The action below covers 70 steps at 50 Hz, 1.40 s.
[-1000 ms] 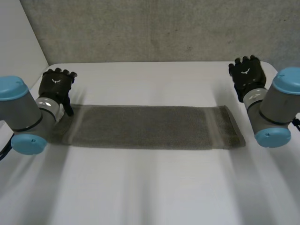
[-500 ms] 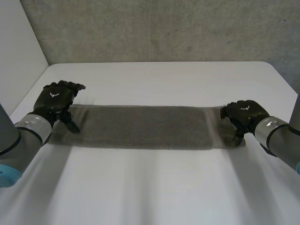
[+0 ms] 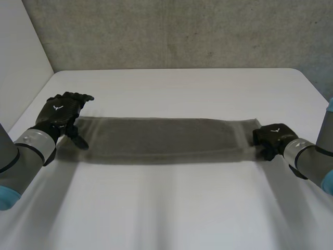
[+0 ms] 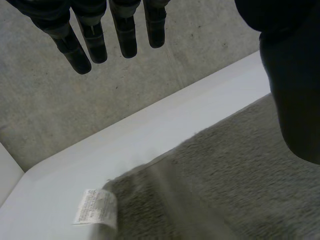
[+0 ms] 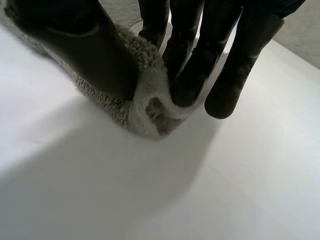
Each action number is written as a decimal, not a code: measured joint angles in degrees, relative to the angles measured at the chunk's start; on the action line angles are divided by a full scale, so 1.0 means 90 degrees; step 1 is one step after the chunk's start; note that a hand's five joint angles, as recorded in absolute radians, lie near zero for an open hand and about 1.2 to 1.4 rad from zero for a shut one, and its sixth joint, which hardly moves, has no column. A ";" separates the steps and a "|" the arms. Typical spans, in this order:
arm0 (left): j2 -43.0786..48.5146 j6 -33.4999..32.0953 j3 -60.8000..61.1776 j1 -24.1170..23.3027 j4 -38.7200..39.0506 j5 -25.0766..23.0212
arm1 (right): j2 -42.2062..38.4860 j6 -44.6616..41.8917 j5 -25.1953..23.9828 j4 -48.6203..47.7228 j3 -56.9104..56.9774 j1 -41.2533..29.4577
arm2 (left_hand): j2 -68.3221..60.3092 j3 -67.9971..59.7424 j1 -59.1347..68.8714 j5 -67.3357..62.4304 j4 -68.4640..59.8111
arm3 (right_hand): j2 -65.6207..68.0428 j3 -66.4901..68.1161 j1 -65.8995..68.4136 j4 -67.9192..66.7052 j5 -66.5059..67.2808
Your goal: Fold the towel.
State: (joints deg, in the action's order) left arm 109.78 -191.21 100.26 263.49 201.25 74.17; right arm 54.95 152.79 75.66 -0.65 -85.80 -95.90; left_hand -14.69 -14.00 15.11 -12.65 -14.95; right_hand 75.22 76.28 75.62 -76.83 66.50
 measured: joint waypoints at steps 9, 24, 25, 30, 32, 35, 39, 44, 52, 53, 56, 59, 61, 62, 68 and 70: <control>-0.0019 -0.0001 0.0042 0.0000 -0.0002 0.0001 | 0.0398 -0.0220 0.0926 -0.0540 -0.0092 0.0254 | 0.0000 0.0000 0.0000 0.0000 0.0000 | -0.0001 0.0030 0.0032 -0.0014 0.0003; -0.0291 0.0007 -0.0023 0.0142 -0.0057 0.0019 | 0.0835 -0.2791 0.1284 -0.0346 -0.0020 0.1863 | 0.0000 0.0001 -0.0004 0.0007 -0.0001 | 0.0005 0.0090 0.0062 -0.0014 0.0003; -0.0306 0.0007 -0.0032 0.0144 -0.0060 0.0021 | 0.0851 -0.2809 0.1284 -0.0343 0.0023 0.1850 | 0.0000 0.0001 -0.0006 0.0007 0.0001 | -0.0001 0.0090 0.0062 -0.0014 0.0003; -0.0421 0.0016 -0.0185 0.0095 -0.0063 0.0035 | 0.1147 -0.2111 0.1266 -0.0360 0.0763 0.0927 | 0.0001 0.0005 -0.0017 0.0008 0.0001 | 0.0000 0.0103 0.0068 -0.0014 0.0003; -0.0444 0.0022 -0.0247 0.0058 -0.0061 0.0042 | 0.1210 -0.1799 0.1247 -0.0391 0.1054 0.0384 | 0.0001 0.0005 -0.0018 0.0008 0.0001 | 0.0000 0.0116 0.0068 -0.0014 0.0003; -0.0466 0.0044 -0.0358 -0.0065 -0.0056 0.0060 | 0.1131 -0.1518 0.1209 -0.0481 0.1492 -0.0663 | 0.0001 0.0005 -0.0019 0.0008 0.0001 | 0.0014 0.0147 0.0073 -0.0014 0.0003; -0.0474 0.0080 -0.0459 -0.0235 -0.0052 0.0126 | 0.0786 -0.1466 0.1144 -0.0645 0.1861 -0.1801 | 0.0001 0.0005 -0.0019 0.0008 0.0001 | 0.0030 0.0154 0.0076 -0.0014 0.0003; -0.0466 0.0119 -0.0541 -0.0417 -0.0052 0.0339 | 0.0004 -0.1601 0.0946 -0.0935 0.2092 -0.3165 | 0.0001 0.0005 -0.0019 0.0008 0.0001 | 0.0030 0.0154 0.0085 -0.0014 0.0003; -0.0390 0.0127 -0.0595 -0.0604 -0.0023 0.0500 | -0.1017 -0.1886 0.0511 -0.1114 0.2109 -0.4102 | 0.0001 0.0006 -0.0019 0.0008 -0.0001 | -0.0132 -0.0037 -0.0105 0.0155 -0.0169; -0.0375 0.0126 -0.0605 -0.0631 -0.0017 0.0505 | -0.1089 -0.1906 0.0462 -0.1119 0.2100 -0.4146 | 0.0001 0.0006 -0.0019 0.0008 0.0001 | -0.0399 -0.0427 -0.0433 0.0508 -0.0496; -0.0340 0.0124 -0.0640 -0.0699 -0.0006 0.0511 | -0.1144 -0.1899 0.0333 -0.1141 0.2056 -0.4173 | 0.0001 0.0006 -0.0019 0.0008 0.0001 | -0.1469 -0.1546 -0.1489 0.1603 -0.1499; -0.0293 0.0123 -0.0708 -0.0800 0.0000 0.0512 | -0.0990 -0.1785 0.0138 -0.1171 0.1936 -0.4135 | 0.0001 0.0006 -0.0019 0.0008 0.0001 | -0.3819 -0.3839 -0.3875 0.3933 -0.4057; -0.0254 0.0122 -0.0782 -0.0896 0.0002 0.0527 | -0.0728 -0.1593 -0.0020 -0.1192 0.1775 -0.4073 | 0.0001 0.0006 -0.0019 0.0008 0.0001 | -0.5904 -0.5932 -0.6010 0.6004 -0.6228; -0.0240 0.0124 -0.0807 -0.0928 0.0003 0.0541 | -0.0637 -0.1517 -0.0057 -0.1194 0.1716 -0.4043 | 0.0001 0.0006 -0.0019 0.0008 0.0001 | -0.6378 -0.6392 -0.6397 0.6462 -0.6671; -0.0079 0.0167 -0.1097 -0.1314 0.0003 0.0799 | 0.0308 -0.0585 -0.0152 -0.1135 0.1094 -0.3481 | 0.0001 0.0006 -0.0019 0.0008 0.0001 | -0.6777 -0.6909 -0.6918 0.6908 -0.7012; -0.0025 0.0198 -0.1175 -0.1444 0.0003 0.0876 | 0.0582 -0.0267 -0.0139 -0.1087 0.0873 -0.3262 | 0.0001 0.0006 -0.0019 0.0008 0.0001 | -0.6777 -0.6909 -0.6918 0.6908 -0.7013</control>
State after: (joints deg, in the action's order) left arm 109.56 -189.43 89.69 250.50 201.28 82.06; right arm 60.19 150.39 74.41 -10.43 -77.94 -125.26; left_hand -14.68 -13.95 14.94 -12.58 -14.95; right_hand 14.23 14.10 13.36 -14.66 3.39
